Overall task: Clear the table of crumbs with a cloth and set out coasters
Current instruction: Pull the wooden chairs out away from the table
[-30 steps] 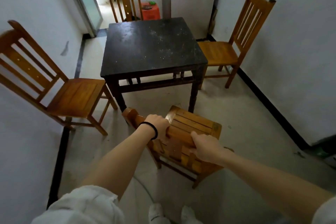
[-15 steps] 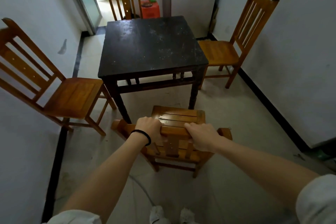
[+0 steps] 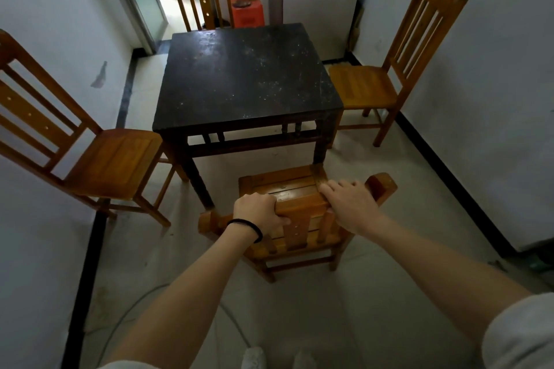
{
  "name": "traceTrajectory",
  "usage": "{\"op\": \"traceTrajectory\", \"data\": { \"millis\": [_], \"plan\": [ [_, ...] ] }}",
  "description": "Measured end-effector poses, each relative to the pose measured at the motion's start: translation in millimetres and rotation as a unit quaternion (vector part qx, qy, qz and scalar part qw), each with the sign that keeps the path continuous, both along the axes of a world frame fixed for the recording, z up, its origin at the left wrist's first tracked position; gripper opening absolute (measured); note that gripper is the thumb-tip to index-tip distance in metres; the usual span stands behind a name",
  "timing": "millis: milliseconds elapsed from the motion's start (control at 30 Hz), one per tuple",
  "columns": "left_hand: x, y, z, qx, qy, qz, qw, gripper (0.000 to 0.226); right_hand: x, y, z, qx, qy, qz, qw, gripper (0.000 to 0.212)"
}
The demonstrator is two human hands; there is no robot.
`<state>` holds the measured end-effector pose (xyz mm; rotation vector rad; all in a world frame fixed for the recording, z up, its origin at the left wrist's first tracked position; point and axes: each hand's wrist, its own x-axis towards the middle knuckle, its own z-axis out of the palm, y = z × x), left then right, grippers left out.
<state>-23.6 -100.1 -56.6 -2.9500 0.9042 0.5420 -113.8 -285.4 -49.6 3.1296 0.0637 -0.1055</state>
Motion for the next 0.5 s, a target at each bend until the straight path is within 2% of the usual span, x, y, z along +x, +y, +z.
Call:
{"op": "traceTrajectory", "data": {
  "millis": [67, 133, 200, 300, 367, 500],
  "plan": [
    [10, -3, 2, 0.027, 0.095, 0.013, 0.995, 0.046, -1, -6, -1, 0.001, 0.003, 0.004, 1.000, 0.043],
    [20, -9, 7, 0.040, 0.216, 0.034, 0.975, 0.045, -6, -16, -3, 0.001, 0.010, 0.001, 1.000, 0.039],
    [23, -16, 10, 0.049, 0.285, 0.040, 0.957, 0.049, -11, -25, -4, 0.004, 0.025, -0.003, 1.000, 0.031],
    [21, -22, 12, 0.063, 0.295, 0.036, 0.953, 0.053, -9, -32, -2, 0.016, 0.052, 0.000, 0.999, 0.022],
    [17, -20, 10, 0.065, 0.301, 0.037, 0.951, 0.052, -7, -30, 1, 0.020, 0.083, 0.006, 0.996, 0.023],
    [9, -5, 10, 0.075, 0.289, 0.040, 0.954, 0.047, -15, -23, -7, 0.032, 0.030, 0.029, 0.999, 0.023]
  ]
}}
